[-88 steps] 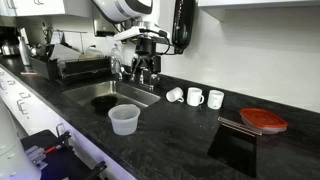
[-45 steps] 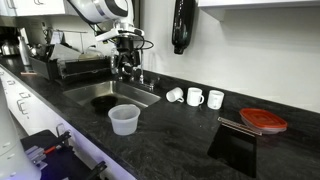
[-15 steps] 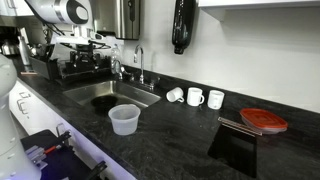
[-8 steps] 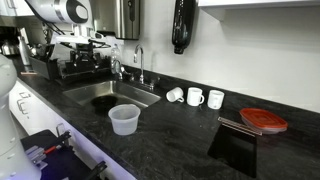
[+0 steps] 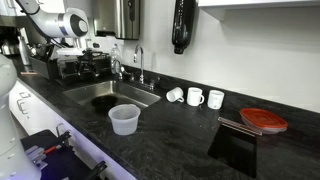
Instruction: Put the bowl on the countertop
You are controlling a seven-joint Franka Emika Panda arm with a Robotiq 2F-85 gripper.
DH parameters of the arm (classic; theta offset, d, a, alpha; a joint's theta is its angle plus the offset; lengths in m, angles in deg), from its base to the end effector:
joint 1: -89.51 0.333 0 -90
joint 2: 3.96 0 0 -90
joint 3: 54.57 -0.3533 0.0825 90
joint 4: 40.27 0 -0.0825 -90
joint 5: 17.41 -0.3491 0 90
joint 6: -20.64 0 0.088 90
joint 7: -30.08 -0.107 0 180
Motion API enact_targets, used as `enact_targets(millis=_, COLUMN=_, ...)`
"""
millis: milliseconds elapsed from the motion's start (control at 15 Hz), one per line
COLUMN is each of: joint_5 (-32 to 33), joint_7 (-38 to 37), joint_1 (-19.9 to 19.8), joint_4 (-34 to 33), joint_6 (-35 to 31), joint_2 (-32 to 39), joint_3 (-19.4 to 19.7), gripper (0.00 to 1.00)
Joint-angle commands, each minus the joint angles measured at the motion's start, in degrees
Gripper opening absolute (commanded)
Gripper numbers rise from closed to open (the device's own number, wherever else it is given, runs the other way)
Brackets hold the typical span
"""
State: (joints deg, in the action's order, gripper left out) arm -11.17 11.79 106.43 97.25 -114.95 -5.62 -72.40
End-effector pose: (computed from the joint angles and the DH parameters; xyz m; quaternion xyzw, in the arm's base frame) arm 0.3802 0.2627 0.3875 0.9825 0.1814 0.0160 0.0394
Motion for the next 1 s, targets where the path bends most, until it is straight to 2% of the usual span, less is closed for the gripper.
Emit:
enact_targets(millis=0, joint_5=8.3, joint_7=-7.6, joint_1=0.5, joint_4=-1.7, joint_6=-3.1, joint_2=6.3, joint_3=-0.2, gripper=1.00)
enact_targets(millis=133, joint_5=11.5, joint_7=-12.2, joint_1=1.7, joint_4=-3.4, joint_6=-3.3, joint_2=10.8, joint_3=0.9, gripper=1.00)
enact_targets(millis=200, joint_5=8.8, joint_7=-8.9, joint_1=1.6, joint_4=-1.0, joint_6=-3.2, joint_2=7.7, joint_3=0.8, gripper=1.00)
enact_targets(millis=333, joint_5=9.0, joint_7=-9.6, joint_1=2.0, joint_4=-1.4, joint_6=-3.5, joint_2=9.3, joint_3=1.2, gripper=1.00)
enact_targets(millis=733, joint_5=9.1, joint_7=-9.6, joint_1=1.9, joint_4=-1.3, joint_6=-3.4, joint_2=8.2, joint_3=1.1, gripper=1.00)
enact_targets(millis=933, joint_5=7.0, joint_7=-11.8, joint_1=2.2, joint_4=-2.9, joint_6=-3.4, joint_2=9.2, joint_3=1.0, gripper=1.00)
